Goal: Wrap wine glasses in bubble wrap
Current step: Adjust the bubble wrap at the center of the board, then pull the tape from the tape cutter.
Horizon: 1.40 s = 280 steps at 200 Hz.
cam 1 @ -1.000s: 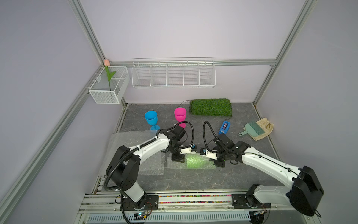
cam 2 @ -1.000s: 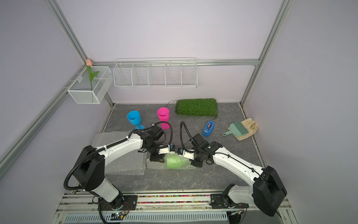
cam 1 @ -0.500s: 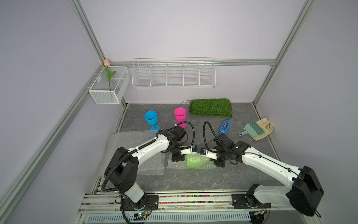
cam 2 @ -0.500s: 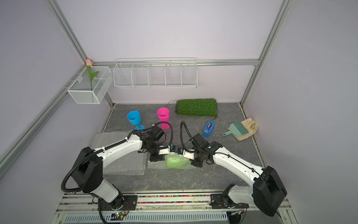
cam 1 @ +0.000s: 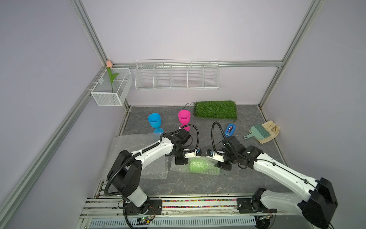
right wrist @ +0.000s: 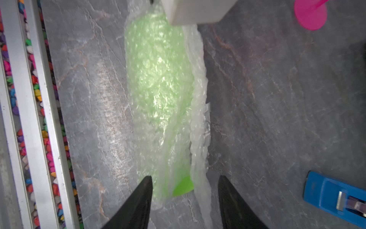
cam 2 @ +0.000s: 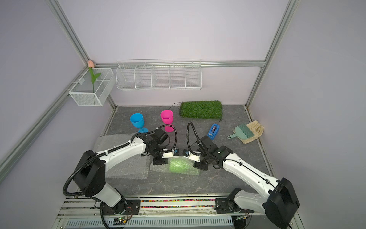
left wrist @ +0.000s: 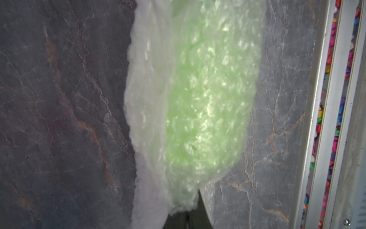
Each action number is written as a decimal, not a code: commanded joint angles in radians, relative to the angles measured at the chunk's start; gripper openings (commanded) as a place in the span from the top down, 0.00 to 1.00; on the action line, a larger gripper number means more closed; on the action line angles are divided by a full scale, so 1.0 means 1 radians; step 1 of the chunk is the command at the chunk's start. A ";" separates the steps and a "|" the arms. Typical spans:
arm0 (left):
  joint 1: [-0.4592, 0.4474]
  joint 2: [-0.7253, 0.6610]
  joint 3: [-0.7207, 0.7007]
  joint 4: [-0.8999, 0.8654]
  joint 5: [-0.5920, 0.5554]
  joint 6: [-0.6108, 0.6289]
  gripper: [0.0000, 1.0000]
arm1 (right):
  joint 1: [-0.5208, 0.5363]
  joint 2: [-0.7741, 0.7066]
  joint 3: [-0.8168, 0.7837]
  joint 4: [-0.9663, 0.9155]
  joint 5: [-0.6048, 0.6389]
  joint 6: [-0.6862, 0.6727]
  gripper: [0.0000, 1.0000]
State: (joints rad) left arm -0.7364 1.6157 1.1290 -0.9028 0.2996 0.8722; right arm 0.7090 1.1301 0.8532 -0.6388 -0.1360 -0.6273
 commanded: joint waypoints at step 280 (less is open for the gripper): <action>-0.035 0.017 0.005 -0.033 -0.025 0.000 1.00 | -0.805 0.759 0.124 0.829 -0.581 1.471 0.62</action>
State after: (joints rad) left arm -0.7662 1.6199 1.1290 -0.9070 0.2756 0.8684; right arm -0.0902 1.8668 0.9695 0.1619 -0.7044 0.8158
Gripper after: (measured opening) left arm 0.047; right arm 0.389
